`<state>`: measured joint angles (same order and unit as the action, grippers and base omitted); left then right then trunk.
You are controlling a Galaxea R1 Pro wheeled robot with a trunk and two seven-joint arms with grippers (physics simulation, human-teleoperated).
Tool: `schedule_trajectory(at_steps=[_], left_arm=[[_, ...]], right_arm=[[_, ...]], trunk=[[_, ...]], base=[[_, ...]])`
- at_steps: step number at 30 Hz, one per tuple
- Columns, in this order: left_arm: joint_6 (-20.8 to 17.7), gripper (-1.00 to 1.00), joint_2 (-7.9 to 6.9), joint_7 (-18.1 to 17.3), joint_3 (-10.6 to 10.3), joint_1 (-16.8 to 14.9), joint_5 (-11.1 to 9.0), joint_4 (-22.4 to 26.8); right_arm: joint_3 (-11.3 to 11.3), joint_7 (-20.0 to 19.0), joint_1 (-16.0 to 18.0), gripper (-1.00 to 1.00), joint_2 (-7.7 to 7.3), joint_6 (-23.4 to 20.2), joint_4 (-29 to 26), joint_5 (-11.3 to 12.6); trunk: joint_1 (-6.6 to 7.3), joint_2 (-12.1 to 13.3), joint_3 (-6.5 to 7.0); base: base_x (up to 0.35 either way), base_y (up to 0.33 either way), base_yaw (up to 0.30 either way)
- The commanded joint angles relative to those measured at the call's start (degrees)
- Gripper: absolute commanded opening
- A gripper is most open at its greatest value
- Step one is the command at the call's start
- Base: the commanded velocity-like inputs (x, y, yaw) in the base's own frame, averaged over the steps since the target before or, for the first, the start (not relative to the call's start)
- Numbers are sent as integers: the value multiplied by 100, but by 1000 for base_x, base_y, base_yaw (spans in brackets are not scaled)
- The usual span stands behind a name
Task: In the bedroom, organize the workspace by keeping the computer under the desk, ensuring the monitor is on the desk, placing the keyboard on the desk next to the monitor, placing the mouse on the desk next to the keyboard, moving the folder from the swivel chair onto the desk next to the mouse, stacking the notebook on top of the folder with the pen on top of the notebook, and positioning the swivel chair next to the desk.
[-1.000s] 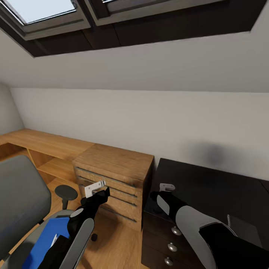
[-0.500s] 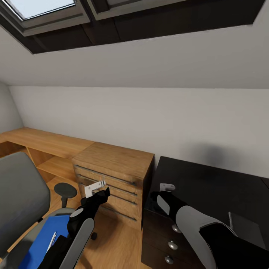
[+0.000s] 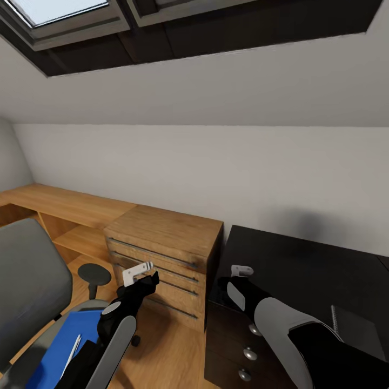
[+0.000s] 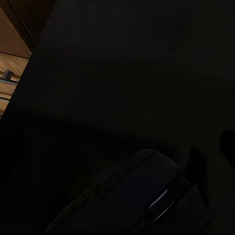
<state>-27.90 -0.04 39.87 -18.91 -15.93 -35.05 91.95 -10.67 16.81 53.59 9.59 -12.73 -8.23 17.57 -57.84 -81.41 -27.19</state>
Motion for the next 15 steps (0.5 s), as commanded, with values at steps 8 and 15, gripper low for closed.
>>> schedule_trajectory(at_steps=[8,15], left_arm=[[-13,100,-4,40,-7,2,-38,-1],[-13,100,-5,39,-7,1,-37,-1]], right_arm=[[-49,32,2,100,-4,-37,-12,45],[-49,32,2,100,-10,-37,-12,39]], trunk=[[0,-4,-6],[0,-4,-6]], base=[[-115,0,0],[-2,0,0]])
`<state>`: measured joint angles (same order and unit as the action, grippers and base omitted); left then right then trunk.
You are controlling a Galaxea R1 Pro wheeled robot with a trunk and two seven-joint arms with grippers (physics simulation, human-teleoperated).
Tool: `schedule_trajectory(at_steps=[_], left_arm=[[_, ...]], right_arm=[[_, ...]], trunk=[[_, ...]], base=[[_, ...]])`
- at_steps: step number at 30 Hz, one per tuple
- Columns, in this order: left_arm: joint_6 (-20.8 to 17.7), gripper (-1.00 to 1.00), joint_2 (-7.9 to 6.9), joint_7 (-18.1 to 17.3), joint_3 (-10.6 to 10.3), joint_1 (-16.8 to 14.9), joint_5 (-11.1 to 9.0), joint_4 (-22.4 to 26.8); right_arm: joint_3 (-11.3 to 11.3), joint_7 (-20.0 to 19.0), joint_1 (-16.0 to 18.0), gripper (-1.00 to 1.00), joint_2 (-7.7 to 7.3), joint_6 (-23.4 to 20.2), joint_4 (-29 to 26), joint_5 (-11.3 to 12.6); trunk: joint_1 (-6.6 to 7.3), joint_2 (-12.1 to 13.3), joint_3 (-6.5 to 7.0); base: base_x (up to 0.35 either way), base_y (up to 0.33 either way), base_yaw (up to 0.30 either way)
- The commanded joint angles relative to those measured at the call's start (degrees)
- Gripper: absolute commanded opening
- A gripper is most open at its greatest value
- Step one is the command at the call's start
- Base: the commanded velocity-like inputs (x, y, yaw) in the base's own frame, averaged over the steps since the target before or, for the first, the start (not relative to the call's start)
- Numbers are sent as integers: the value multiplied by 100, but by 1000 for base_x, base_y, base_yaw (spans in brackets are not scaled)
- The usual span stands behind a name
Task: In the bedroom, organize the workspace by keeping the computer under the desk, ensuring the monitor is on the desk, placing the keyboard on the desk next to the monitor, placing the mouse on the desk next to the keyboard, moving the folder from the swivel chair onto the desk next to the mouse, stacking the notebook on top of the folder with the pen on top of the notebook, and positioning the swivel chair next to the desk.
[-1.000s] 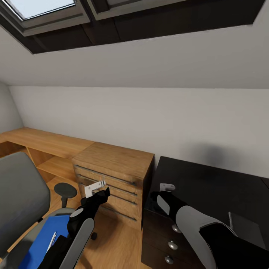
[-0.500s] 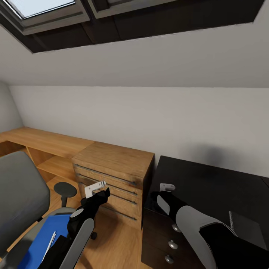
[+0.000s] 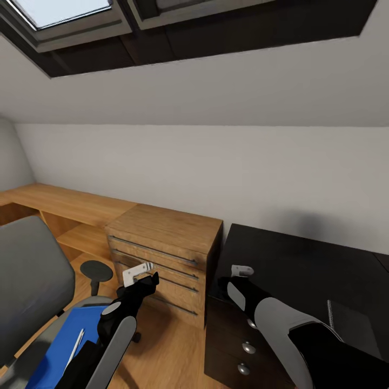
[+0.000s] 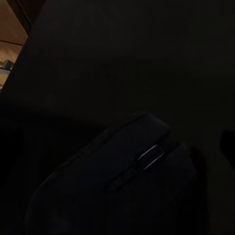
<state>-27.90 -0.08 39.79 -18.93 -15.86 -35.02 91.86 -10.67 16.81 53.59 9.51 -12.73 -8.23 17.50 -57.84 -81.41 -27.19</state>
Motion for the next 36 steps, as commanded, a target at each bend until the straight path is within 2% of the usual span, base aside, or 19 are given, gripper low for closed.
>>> schedule_trajectory(at_steps=[1,13,17,22,25,30,33,36], left_arm=[[-14,100,-1,47,-6,-5,-40,7],[-14,100,-1,47,-6,-5,-47,4],[-14,100,-1,47,-122,26,-41,-10],[-11,100,8,50,-163,45,-40,-8],[-5,100,8,52,-306,47,-34,-8],[-1,100,8,54,-350,48,-32,-10],[2,100,8,55,-356,48,-31,-9],[3,100,8,55,-357,48,-30,-10]], right_arm=[[-49,32,2,100,-1,-37,-12,47],[-49,32,2,100,0,-37,-12,46],[-49,32,2,100,5,-37,-12,43],[-49,32,2,100,6,-37,-12,43],[-49,32,2,100,2,-37,-12,43],[-49,32,2,100,0,-37,-12,43],[-49,32,2,100,3,-37,-12,43],[-49,32,2,100,3,-37,-12,43]], trunk=[[0,-4,-6],[0,-4,-6],[0,-4,-6],[-110,-204,-96],[-110,-204,-96],[-110,-204,-96],[-176,-325,-150],[-176,-325,-150]], base=[[0,0,0],[-34,0,0],[0,0,0],[0,0,0],[0,0,0],[0,0,0],[0,0,0],[0,0,0]])
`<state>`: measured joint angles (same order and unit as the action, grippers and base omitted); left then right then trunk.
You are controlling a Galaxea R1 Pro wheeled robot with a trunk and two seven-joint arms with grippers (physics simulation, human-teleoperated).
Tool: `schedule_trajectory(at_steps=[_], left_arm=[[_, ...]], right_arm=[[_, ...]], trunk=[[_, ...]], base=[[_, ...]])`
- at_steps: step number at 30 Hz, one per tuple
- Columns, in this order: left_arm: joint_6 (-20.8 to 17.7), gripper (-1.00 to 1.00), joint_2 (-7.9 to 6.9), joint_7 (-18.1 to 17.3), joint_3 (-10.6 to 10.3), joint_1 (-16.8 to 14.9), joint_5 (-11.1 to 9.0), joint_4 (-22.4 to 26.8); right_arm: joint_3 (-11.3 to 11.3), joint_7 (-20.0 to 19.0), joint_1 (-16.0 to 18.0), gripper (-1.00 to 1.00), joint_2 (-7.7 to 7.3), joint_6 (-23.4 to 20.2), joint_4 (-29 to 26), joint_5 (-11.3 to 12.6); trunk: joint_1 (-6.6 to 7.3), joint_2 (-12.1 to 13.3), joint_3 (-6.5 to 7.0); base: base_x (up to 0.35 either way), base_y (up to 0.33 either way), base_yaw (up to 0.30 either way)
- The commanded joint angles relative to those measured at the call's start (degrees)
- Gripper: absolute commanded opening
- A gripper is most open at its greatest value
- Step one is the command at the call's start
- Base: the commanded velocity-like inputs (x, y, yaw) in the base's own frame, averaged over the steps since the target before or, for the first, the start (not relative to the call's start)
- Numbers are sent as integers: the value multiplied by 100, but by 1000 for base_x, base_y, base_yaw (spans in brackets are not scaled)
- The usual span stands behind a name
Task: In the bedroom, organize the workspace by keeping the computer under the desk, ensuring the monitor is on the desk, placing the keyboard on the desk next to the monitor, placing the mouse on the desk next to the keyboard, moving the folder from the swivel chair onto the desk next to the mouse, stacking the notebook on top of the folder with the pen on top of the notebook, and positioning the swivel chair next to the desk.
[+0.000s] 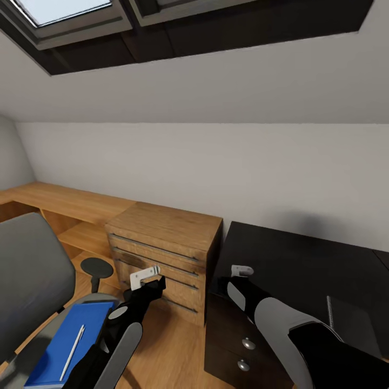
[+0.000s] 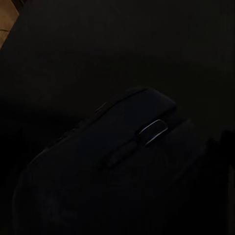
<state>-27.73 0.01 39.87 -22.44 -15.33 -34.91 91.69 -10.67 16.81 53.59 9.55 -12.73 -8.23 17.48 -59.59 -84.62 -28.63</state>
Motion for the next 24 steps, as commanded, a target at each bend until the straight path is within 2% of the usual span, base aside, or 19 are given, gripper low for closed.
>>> schedule_trajectory(at_steps=[1,9,10,24], left_arm=[[-13,100,-5,47,-6,-5,-41,7],[-13,100,-9,47,-6,-5,-47,7],[-13,100,-9,47,-6,-5,-46,7],[-13,100,-9,53,-6,-5,-34,7]], right_arm=[[-49,32,2,100,-4,-37,-12,45],[-49,35,2,100,1,-31,-12,40],[-52,37,2,-100,2,-31,-12,39],[-58,42,2,-100,3,-28,-12,36]], trunk=[[0,-4,-6],[0,-4,-6],[0,-4,-6],[0,-4,-6]], base=[[0,0,0],[0,0,0],[0,0,0],[0,0,0]])
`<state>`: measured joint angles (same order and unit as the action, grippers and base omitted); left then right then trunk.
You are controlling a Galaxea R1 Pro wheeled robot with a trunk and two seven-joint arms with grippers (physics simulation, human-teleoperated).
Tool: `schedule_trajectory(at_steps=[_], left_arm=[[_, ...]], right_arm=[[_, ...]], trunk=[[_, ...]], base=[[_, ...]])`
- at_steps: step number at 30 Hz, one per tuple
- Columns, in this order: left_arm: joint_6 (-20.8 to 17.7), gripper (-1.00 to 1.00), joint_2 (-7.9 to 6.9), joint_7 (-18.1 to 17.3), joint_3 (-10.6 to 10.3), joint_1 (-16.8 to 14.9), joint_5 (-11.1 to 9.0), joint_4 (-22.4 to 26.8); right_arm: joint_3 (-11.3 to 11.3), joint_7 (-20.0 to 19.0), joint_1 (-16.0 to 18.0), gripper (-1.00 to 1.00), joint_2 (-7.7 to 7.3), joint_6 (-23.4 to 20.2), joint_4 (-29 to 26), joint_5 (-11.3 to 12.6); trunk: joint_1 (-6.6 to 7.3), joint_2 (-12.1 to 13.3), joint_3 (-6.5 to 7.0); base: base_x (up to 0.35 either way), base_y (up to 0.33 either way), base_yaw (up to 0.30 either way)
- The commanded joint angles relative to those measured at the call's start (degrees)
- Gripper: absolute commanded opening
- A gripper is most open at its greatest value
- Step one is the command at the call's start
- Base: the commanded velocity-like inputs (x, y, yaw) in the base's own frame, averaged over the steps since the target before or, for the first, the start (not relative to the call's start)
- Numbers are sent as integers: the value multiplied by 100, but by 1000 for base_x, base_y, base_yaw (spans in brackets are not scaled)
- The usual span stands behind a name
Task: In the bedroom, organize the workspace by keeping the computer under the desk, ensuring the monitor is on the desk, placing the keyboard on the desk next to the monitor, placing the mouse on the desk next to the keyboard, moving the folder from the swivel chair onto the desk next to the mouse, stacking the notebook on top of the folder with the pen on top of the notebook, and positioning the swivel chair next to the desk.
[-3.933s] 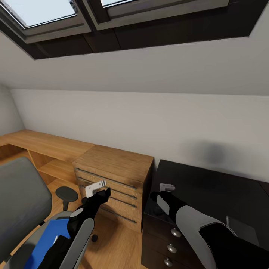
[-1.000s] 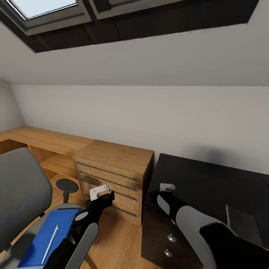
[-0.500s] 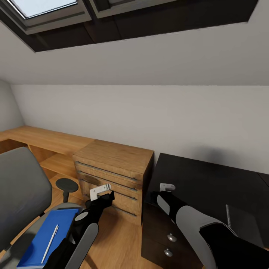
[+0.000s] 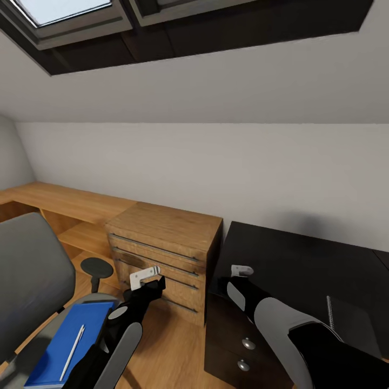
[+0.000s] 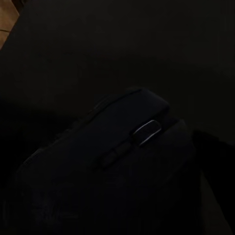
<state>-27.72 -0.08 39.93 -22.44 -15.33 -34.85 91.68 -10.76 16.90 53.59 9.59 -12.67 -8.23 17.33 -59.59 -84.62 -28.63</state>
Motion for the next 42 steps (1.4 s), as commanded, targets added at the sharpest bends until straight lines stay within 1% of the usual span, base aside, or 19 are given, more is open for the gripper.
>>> schedule_trajectory(at_steps=[1,9,10,13,22,26,28,29,30,31,33,34,36,37,38,39,41,42], left_arm=[[-14,100,-1,48,-6,-5,-38,7],[-6,100,-1,84,-13,-5,-20,7],[-3,100,-1,201,-20,-5,-19,7],[1,100,-1,231,-23,-5,-14,7],[4,100,-1,243,-26,-5,-20,1],[4,100,-1,246,-24,-5,-21,-1],[4,100,-1,262,-24,-5,-17,-1],[4,100,-1,356,-24,-5,-11,-1],[4,100,-1,440,-24,-5,-9,-1],[4,100,-1,490,-24,-5,-9,-1],[4,100,6,688,-29,-5,-11,-1],[4,100,8,724,-30,-5,-12,-1],[4,100,12,809,-31,-5,-17,-1],[4,100,11,820,-31,-5,-18,-1],[4,100,9,843,-32,-5,-29,-1],[4,100,12,855,-32,-5,-38,-1],[4,100,10,861,-32,-5,-44,-1],[4,100,9,860,-32,-5,-45,-1]], right_arm=[[-49,33,2,-100,-1,-34,-12,51],[-47,32,2,-100,-1,-34,-12,51],[-46,32,2,-100,-1,-31,-12,51],[-48,32,2,-100,-1,-28,-12,51],[-39,29,2,-100,-20,-17,-72,68],[-27,46,2,-100,-26,-81,-245,82],[-15,58,2,-100,-27,-300,-461,81],[0,69,2,-100,-38,-670,-705,98],[6,75,2,-100,-64,-872,-846,129],[9,77,2,-100,-83,-973,-920,154],[16,82,-5,-100,-189,-1356,-1218,282],[17,82,-7,-100,-218,-1439,-1297,315],[19,88,-23,-100,-350,-1702,-1641,396],[20,95,-34,-100,-384,-1752,-1733,407],[20,153,-115,-100,-480,-1867,-2026,434],[21,277,-251,-100,-542,-1972,-2382,450],[21,556,-528,-100,-581,-2193,-3052,463],[21,726,-729,-100,-591,-2328,-3475,470]], trunk=[[0,-4,-6],[0,-4,-6],[22,36,12],[88,157,65],[286,518,227],[374,678,299],[417,758,335],[439,799,353],[461,839,371],[483,879,389],[527,959,425],[549,999,442],[593,1079,478],[615,1119,496],[637,1159,514],[659,1200,532],[703,1280,568],[725,1320,586]], base=[[0,0,0],[0,0,0],[0,0,0],[0,0,0],[0,0,0],[0,0,0],[0,0,0],[0,0,0],[0,0,0],[0,0,0],[0,0,0],[0,0,0],[0,0,0],[0,0,0],[0,0,0],[0,0,0],[-60,0,0],[-178,0,0]])
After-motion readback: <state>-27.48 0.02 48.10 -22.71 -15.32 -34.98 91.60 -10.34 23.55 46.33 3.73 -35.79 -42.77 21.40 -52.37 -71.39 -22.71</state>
